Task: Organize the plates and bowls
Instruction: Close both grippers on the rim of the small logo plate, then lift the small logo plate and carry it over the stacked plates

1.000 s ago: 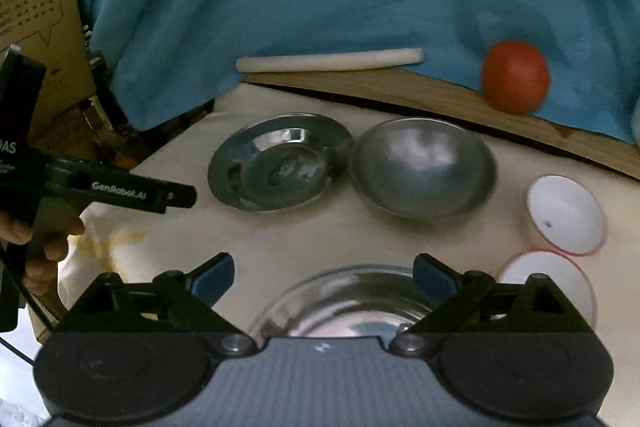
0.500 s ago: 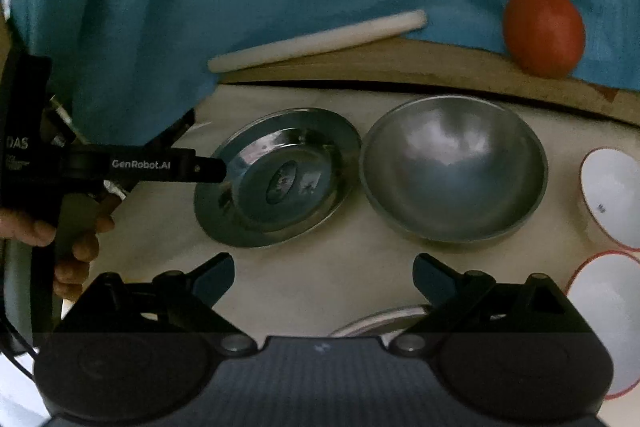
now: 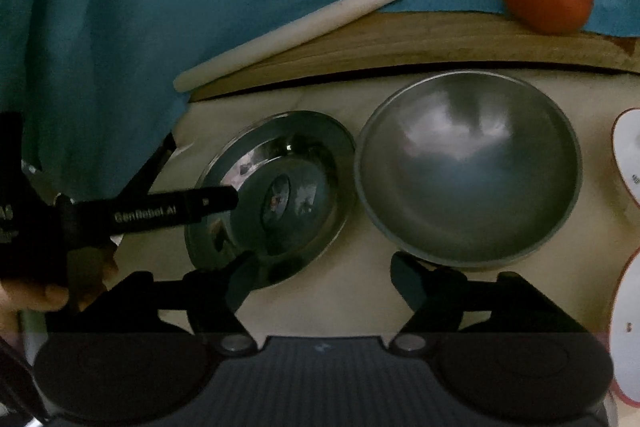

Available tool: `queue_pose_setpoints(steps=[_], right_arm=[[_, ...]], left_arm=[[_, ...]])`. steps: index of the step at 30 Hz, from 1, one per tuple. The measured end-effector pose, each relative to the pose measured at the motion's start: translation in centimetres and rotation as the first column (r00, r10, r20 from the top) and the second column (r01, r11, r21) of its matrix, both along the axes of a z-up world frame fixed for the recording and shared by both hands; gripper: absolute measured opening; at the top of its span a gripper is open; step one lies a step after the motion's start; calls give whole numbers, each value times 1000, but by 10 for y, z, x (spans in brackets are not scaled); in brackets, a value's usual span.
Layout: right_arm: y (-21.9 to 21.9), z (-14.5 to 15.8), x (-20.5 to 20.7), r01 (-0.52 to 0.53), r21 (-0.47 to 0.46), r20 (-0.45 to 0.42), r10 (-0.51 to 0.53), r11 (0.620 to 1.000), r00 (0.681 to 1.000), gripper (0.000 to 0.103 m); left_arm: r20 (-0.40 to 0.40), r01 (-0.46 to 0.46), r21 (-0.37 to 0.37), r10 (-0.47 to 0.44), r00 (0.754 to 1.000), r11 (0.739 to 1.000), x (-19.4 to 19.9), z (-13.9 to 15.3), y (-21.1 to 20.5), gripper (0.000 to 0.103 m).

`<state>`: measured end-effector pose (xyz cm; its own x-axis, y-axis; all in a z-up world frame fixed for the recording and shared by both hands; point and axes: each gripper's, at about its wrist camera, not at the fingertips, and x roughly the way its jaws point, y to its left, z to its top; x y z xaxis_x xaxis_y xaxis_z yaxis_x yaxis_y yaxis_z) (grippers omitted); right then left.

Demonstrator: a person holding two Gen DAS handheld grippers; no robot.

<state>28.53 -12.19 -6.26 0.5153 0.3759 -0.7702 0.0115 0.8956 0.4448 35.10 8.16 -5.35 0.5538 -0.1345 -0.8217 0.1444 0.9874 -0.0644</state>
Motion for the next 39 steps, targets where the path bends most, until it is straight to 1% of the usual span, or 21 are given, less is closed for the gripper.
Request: queue_pose_setpoints(steps=[1,2,3,4,5,7,8,10,13,20,30,39], right_arm=[[0,-2,2,4,4,-8,-4,1000,1000,66],[1,-3,4,10,9,-15,-10,1000,1000,63],[1,-5,5,16,14,-20,-15,1000,1000,56],[1,-6,6,22,18,-26,-21,1000,999,50],[1,-8,7,26,19,-30,-25,999,999,48],[3,-9,8,23,9,-30,-23,1000,999,39],[4,-9,8,18,3,-29,-18,1000,999,37],[6,-9,9,10,-2,-25,-10,1000,1000,29],[10,-8,10,0,-8,-17,0,1000,1000,21],[12,-8,5,-17,-4,-17,17,1000,1000,20],[16,1,-18,-77,15,5,77,997,997,20],[14,19,-44,-125,-6,62,125,992,990,20]], left_arm=[[1,-10,1,10,1000,1000,0,0,1,46],[0,-19,3,19,1000,1000,-1,-1,2,42],[-2,-25,6,25,1000,1000,-1,-1,3,39],[-6,-28,10,28,1000,1000,-1,-2,3,30],[-6,-31,13,31,1000,999,-1,-1,3,25],[-5,-30,-2,30,1000,1000,-3,-1,4,21],[-2,-32,-2,32,999,1000,-4,0,5,21],[3,-31,2,31,999,1000,-8,0,5,21],[6,-34,-1,34,999,999,-8,0,5,21],[1,-51,-5,51,999,999,-20,1,8,20],[13,-76,-17,77,997,997,-61,9,16,20],[70,-95,-21,96,993,995,-100,29,11,20]])
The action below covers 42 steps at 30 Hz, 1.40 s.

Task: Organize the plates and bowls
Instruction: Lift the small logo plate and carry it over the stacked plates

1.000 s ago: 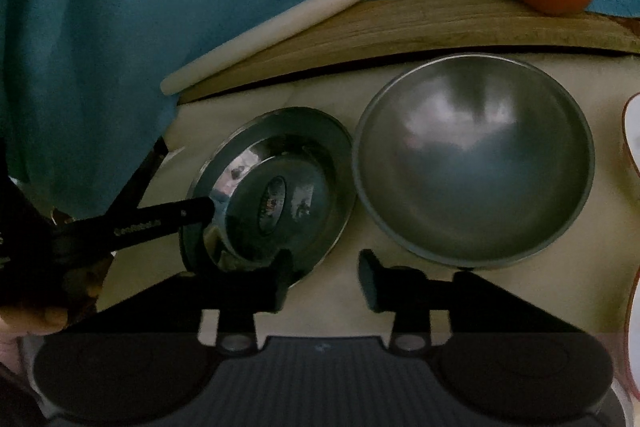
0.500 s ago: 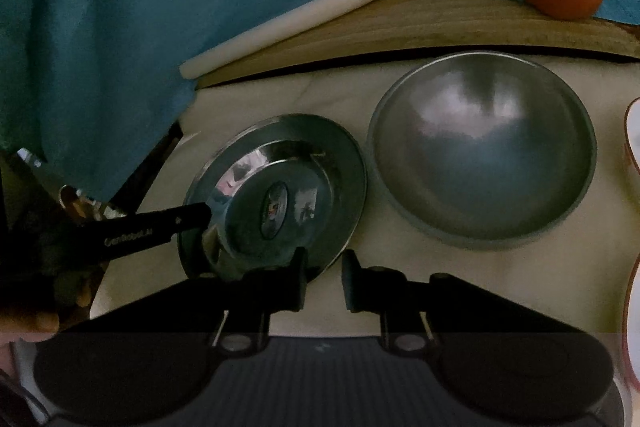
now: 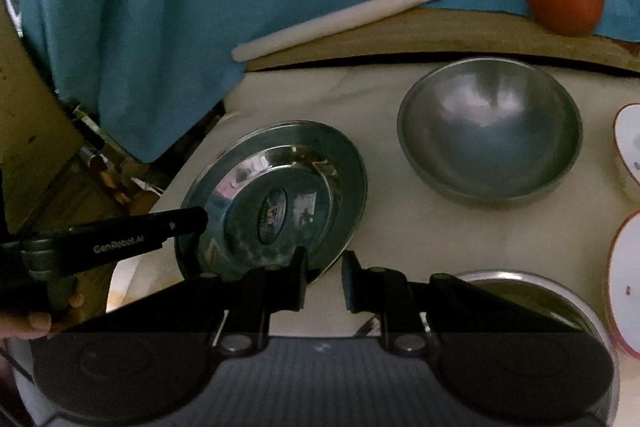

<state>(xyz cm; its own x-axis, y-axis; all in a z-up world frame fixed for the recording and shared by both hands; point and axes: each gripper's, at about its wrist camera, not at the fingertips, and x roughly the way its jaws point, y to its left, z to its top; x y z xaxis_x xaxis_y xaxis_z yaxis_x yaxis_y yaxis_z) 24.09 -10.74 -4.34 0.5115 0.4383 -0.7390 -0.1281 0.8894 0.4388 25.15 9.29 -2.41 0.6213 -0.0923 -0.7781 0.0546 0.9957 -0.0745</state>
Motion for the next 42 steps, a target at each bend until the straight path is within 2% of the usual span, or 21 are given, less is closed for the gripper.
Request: queue_pose_setpoints(steps=[9,19,31,42], right_arm=[[-14,15,-20,-11,-22,51,12,1000,999,20],[-46,23,-50,26,-51,71,-22,998,997,20],[-92,25,-87,71,-52,39,-69,996,997,20],[-107,20,-107,66,-64,-8,-67,996,998,20]], left_arm=[[32,23,-1,-23,999,1000,-27,15,-25,20],[47,99,0,-98,994,995,-46,20,-71,20],[20,217,23,-217,976,976,-66,16,-113,21],[-28,290,41,-289,957,956,-80,5,-128,24]])
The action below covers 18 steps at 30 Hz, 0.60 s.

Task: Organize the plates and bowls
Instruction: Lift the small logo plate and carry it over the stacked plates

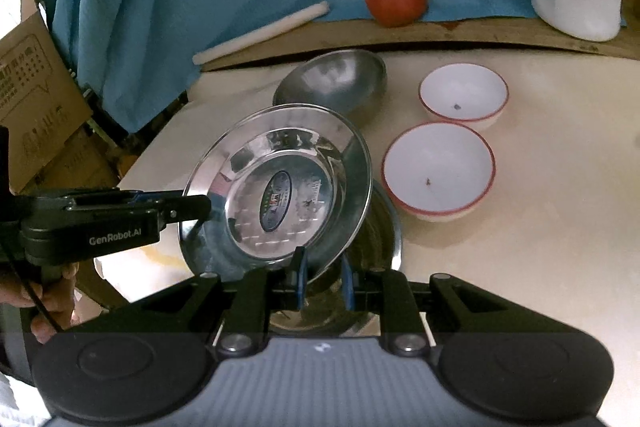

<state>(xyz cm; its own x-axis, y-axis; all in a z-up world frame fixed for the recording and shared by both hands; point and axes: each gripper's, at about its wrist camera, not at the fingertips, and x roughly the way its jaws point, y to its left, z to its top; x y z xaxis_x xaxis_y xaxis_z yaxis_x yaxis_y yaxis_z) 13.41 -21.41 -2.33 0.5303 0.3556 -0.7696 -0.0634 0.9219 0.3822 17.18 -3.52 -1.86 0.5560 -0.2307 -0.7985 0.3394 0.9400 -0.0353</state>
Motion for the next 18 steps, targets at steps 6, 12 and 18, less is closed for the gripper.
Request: queue_pose_setpoints(steps=[6,12,18], right_arm=[[-2,-1,-6,1,2,-24,-1,1000,1000,20],[-1,-4,-8,0,1,-45,0,1000,999,20],[0,-7,-9,3,5,-66,-2,1000,998,20]], left_arm=[[-17,18,13,-17,1000,1000,-6,-3,-5,25],[-35,22,28,-21,999,999,-10,-6,-7,25],[-54,27,32,-25,998,999,-12,-9,-8,26]])
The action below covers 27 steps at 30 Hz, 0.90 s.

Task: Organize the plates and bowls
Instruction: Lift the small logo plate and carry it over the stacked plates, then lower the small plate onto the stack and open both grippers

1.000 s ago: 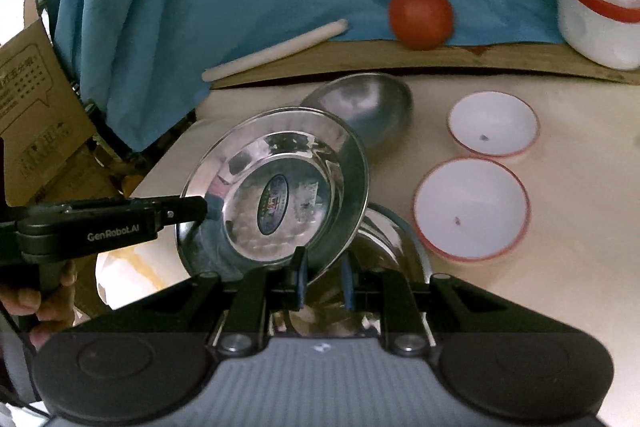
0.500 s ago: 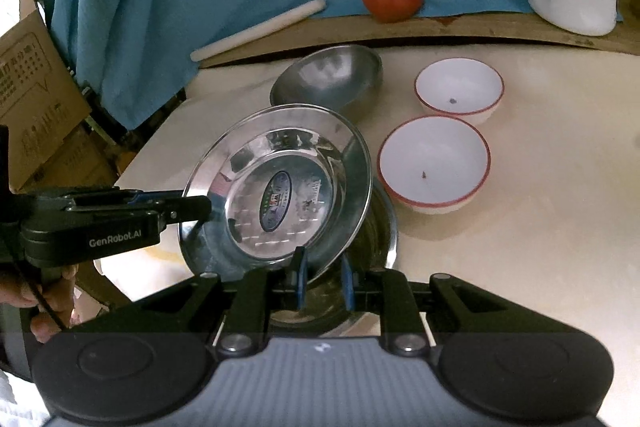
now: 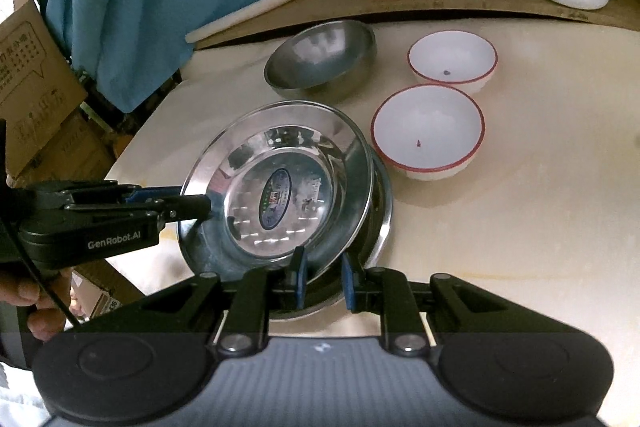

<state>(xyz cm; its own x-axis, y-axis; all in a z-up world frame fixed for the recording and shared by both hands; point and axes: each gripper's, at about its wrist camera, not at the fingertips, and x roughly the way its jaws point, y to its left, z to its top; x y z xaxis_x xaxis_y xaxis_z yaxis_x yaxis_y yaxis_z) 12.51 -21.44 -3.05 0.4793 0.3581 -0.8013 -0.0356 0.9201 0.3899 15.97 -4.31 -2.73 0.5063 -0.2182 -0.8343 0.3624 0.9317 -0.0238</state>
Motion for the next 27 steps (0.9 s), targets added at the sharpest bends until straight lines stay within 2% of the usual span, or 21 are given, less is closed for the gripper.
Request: queue_pose_setpoints(steps=[12,27], right_arm=[[0,-4,3,10,-4,-38,-10,1000,999,21],[2,-2,7,0,-12,-39,0,1000,999,23]], left_arm=[[-36,-9,5,9,999,1000,3,-2,-4,26],[-53,-28,6,28,998,1000,8,-5,-6,28]])
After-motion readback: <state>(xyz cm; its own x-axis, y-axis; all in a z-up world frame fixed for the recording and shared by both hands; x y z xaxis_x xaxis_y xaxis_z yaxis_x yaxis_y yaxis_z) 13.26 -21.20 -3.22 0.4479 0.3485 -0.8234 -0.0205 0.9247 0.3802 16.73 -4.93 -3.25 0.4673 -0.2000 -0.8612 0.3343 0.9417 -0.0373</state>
